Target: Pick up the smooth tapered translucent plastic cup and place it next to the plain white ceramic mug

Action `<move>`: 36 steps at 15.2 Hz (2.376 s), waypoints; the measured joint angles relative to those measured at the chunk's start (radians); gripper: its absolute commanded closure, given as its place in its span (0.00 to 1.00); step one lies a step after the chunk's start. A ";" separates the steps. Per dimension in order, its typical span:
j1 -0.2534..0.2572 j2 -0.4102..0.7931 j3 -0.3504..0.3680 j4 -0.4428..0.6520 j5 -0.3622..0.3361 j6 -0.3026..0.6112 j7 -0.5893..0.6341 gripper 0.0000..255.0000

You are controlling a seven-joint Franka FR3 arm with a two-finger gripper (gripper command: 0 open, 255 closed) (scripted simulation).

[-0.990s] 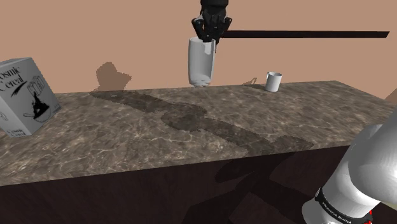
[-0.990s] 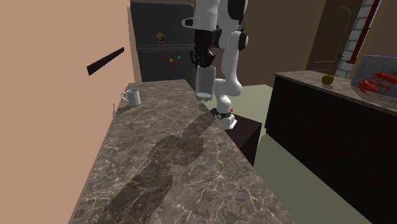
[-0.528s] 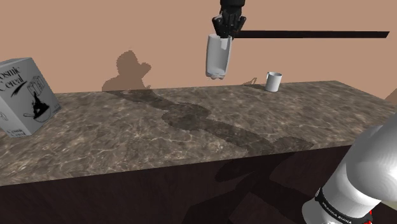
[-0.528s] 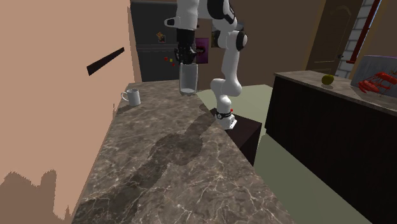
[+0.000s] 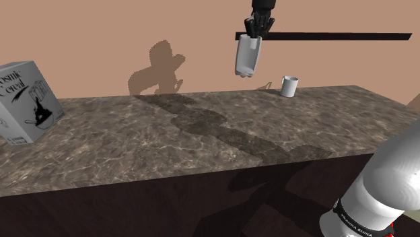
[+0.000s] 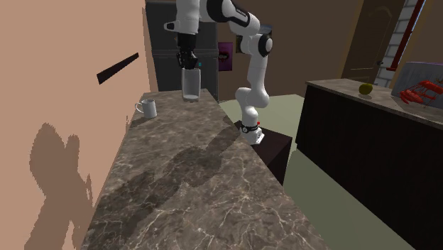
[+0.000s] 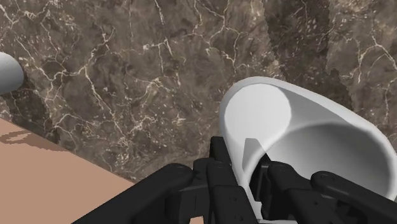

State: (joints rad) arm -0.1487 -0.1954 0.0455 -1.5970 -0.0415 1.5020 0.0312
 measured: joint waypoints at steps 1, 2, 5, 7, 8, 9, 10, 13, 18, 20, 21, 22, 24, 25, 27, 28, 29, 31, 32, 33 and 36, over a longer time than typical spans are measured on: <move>-0.009 0.001 -0.014 -0.003 0.000 0.005 -0.023 1.00; -0.016 0.007 -0.025 0.007 -0.001 0.001 -0.041 1.00; -0.046 0.033 -0.073 0.031 -0.001 0.007 -0.118 1.00; -0.065 0.058 -0.102 0.056 0.002 0.009 -0.166 1.00; -0.076 0.077 -0.117 0.079 0.004 0.006 -0.193 1.00; -0.086 0.089 -0.130 0.089 0.006 0.008 -0.215 1.00; -0.095 0.105 -0.143 0.108 0.008 0.006 -0.237 1.00; -0.129 0.166 -0.185 0.181 0.021 -0.005 -0.311 1.00; -0.192 0.298 -0.243 0.344 0.059 -0.037 -0.425 1.00; -0.231 0.367 -0.268 0.437 0.083 -0.064 -0.480 1.00; -0.249 0.395 -0.278 0.479 0.094 -0.078 -0.503 1.00; -0.270 0.437 -0.287 0.540 0.109 -0.098 -0.526 1.00; -0.313 0.519 -0.299 0.659 0.138 -0.138 -0.564 1.00; -0.327 0.540 -0.302 0.680 0.146 -0.138 -0.577 1.00; -0.329 0.531 -0.304 0.640 0.144 -0.108 -0.587 1.00; -0.327 0.524 -0.304 0.614 0.142 -0.089 -0.588 1.00; -0.324 0.511 -0.304 0.582 0.139 -0.069 -0.589 1.00; -0.316 0.487 -0.304 0.519 0.132 -0.030 -0.588 1.00; -0.313 0.475 -0.304 0.485 0.128 -0.008 -0.588 1.00; -0.309 0.466 -0.303 0.458 0.125 0.009 -0.586 1.00; -0.301 0.436 -0.303 0.375 0.117 0.064 -0.586 1.00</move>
State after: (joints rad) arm -0.4501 0.2409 -0.2571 -1.2222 0.0755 1.5664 -0.5544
